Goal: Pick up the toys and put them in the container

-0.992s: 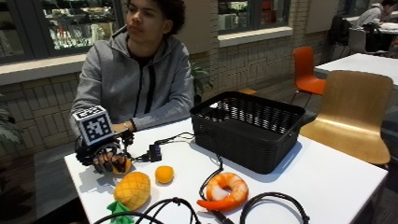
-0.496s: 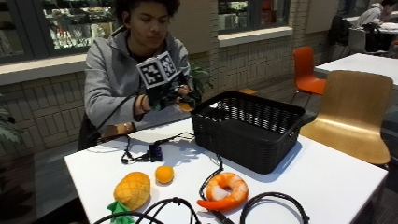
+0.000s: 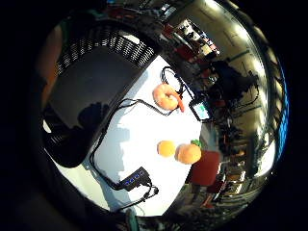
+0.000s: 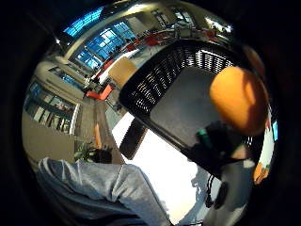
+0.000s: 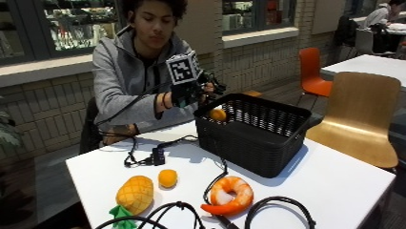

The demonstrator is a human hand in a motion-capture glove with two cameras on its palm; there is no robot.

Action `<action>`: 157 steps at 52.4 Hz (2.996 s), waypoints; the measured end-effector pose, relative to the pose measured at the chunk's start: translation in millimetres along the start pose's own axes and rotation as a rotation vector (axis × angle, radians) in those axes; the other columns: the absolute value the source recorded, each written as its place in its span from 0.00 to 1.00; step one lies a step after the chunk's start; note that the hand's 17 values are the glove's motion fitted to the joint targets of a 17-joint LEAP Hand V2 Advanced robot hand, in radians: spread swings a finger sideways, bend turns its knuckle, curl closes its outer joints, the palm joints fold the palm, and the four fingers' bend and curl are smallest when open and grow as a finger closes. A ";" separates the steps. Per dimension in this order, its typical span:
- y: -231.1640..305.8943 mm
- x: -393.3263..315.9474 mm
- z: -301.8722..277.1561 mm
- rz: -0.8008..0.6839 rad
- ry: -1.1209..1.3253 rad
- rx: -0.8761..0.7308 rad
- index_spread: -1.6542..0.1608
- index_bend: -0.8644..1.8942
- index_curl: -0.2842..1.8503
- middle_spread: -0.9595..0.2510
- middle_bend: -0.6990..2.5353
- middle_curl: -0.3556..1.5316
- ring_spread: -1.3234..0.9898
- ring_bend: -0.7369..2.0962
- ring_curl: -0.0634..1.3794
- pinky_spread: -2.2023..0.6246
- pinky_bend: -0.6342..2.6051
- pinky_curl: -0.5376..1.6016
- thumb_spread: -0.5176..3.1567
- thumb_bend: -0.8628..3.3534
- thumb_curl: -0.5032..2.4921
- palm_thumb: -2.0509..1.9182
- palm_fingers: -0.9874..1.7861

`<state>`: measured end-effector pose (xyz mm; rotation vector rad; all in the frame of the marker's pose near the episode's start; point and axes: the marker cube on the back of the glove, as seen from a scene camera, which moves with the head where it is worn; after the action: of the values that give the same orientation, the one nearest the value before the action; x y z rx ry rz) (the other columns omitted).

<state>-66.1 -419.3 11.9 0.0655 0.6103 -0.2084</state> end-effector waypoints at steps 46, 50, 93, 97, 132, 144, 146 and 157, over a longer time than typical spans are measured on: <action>118.8 211.1 81.6 0.431 0.478 -0.547 0.76 0.49 0.36 0.83 0.25 0.30 0.53 0.30 0.22 0.77 0.33 0.41 0.47 0.20 0.26 0.56 0.27; 117.3 210.1 86.3 0.439 0.502 -0.536 0.76 0.54 0.37 0.83 0.24 0.30 0.54 0.29 0.20 0.77 0.31 0.40 0.48 0.20 0.26 0.56 0.29; 73.7 164.5 34.2 0.383 0.415 -0.180 0.79 0.84 0.45 0.71 0.34 0.38 0.51 0.33 0.11 0.77 0.23 0.36 0.53 0.24 0.28 0.65 0.36; 56.7 137.8 8.2 0.323 0.376 -0.084 0.80 0.84 0.44 0.69 0.35 0.39 0.50 0.33 0.12 0.77 0.23 0.35 0.53 0.24 0.28 0.65 0.36; -39.5 -17.0 14.3 -0.005 0.196 -0.096 0.80 0.83 0.40 0.69 0.34 0.41 0.49 0.33 0.20 0.77 0.27 0.36 0.53 0.22 0.26 0.64 0.31; -26.4 0.2 10.6 0.037 0.196 -0.103 0.80 0.46 0.29 0.79 0.27 0.38 0.53 0.32 0.21 0.77 0.33 0.40 0.47 0.20 0.26 0.58 0.26; -22.0 6.4 8.1 0.066 0.188 -0.095 0.80 0.45 0.28 0.79 0.27 0.38 0.53 0.31 0.21 0.77 0.32 0.40 0.47 0.20 0.26 0.57 0.27; 52.4 136.1 -17.1 0.522 0.098 -0.086 0.78 0.38 0.27 0.77 0.28 0.39 0.51 0.33 0.21 0.77 0.32 0.40 0.45 0.19 0.26 0.54 0.36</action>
<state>44.3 -389.8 -80.4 0.1495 0.6788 0.3282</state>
